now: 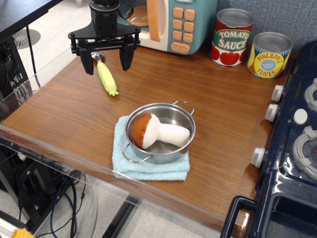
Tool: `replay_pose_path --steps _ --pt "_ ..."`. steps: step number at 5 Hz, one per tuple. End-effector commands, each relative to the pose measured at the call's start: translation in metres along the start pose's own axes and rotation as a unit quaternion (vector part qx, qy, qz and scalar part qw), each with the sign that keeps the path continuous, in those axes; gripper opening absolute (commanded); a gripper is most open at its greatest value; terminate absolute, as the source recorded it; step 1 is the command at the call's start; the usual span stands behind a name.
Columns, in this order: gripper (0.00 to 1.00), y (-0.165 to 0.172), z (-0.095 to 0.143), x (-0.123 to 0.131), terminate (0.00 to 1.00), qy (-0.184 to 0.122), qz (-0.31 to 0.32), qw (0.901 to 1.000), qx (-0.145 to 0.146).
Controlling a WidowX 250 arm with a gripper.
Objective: Place the mushroom in front of the microwave.
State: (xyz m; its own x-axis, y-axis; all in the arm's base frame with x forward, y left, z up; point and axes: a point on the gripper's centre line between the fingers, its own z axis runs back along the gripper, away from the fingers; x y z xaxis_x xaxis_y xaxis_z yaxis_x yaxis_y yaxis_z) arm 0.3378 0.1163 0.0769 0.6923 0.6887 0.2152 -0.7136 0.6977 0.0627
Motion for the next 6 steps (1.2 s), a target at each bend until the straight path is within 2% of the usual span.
replay_pose_path --steps 1,2,4,5,6 --pt "1.00 0.000 0.000 0.000 0.00 0.000 0.000 1.0000 0.000" --pt "1.00 -0.003 0.010 -0.007 0.00 -0.004 -0.009 0.9998 -0.015" --pt "1.00 -0.018 0.046 -0.031 0.00 0.000 -0.065 0.9960 -0.061" --pt "1.00 -0.022 0.052 -0.049 0.00 -0.002 -0.106 0.9915 -0.076" --pt "1.00 -0.028 0.049 -0.065 0.00 0.006 -0.139 0.9877 -0.071"
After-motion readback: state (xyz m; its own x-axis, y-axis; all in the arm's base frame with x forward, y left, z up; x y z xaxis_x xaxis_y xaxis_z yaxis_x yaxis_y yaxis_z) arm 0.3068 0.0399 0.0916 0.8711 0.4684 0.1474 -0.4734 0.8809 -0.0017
